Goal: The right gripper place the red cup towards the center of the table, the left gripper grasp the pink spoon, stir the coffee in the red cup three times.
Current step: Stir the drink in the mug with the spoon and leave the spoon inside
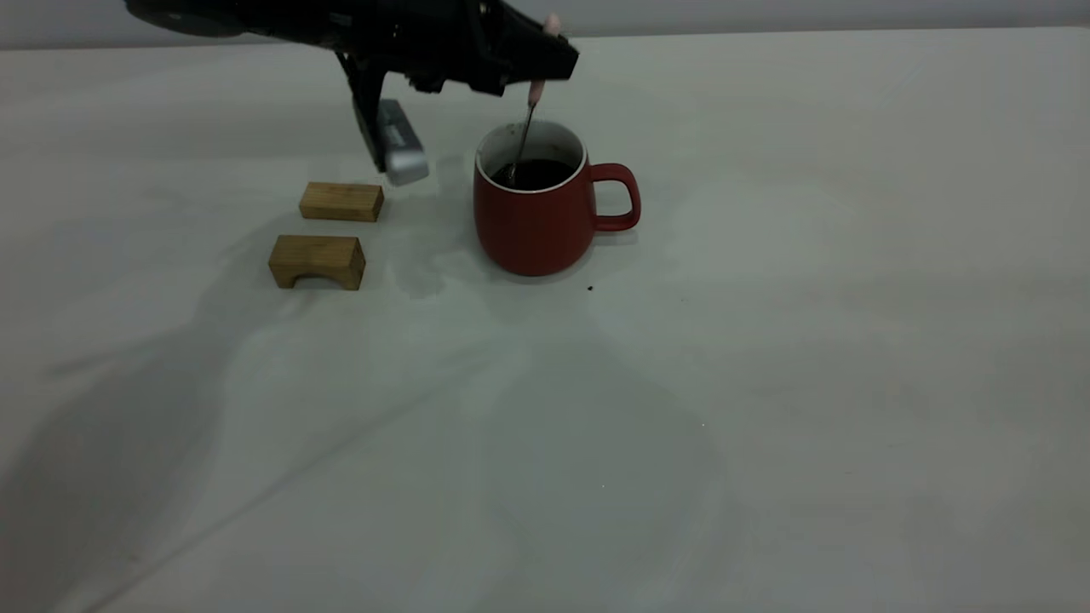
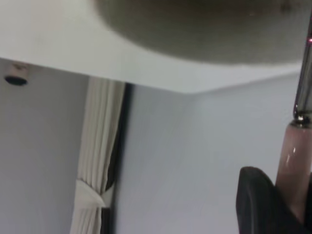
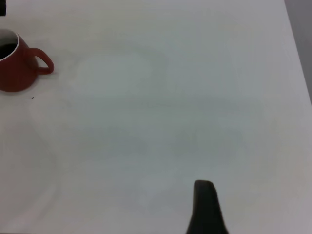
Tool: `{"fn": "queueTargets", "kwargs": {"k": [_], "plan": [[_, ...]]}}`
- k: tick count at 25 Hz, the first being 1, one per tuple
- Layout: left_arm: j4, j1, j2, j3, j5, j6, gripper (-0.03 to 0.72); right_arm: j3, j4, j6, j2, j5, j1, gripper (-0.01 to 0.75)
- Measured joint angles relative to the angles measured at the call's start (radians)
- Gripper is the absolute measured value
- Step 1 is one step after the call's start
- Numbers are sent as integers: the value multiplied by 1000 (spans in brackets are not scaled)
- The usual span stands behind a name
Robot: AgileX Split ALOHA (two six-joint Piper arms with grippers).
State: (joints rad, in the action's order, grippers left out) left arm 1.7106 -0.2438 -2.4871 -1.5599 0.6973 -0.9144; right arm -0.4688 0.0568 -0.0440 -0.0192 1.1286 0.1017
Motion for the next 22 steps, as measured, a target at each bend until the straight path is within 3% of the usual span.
{"fn": "queueTargets", "kwargs": {"k": [8,15,22], "plan": [[-22,-57,-35,-33,56,-14,150,0,0,0,0,0,0,585],[-239,-1,-24,-33,97,-231,150,0,0,0,0,0,0,585],[-102,-9,-20,-44,18,-114,150,0,0,0,0,0,0,585]]}}
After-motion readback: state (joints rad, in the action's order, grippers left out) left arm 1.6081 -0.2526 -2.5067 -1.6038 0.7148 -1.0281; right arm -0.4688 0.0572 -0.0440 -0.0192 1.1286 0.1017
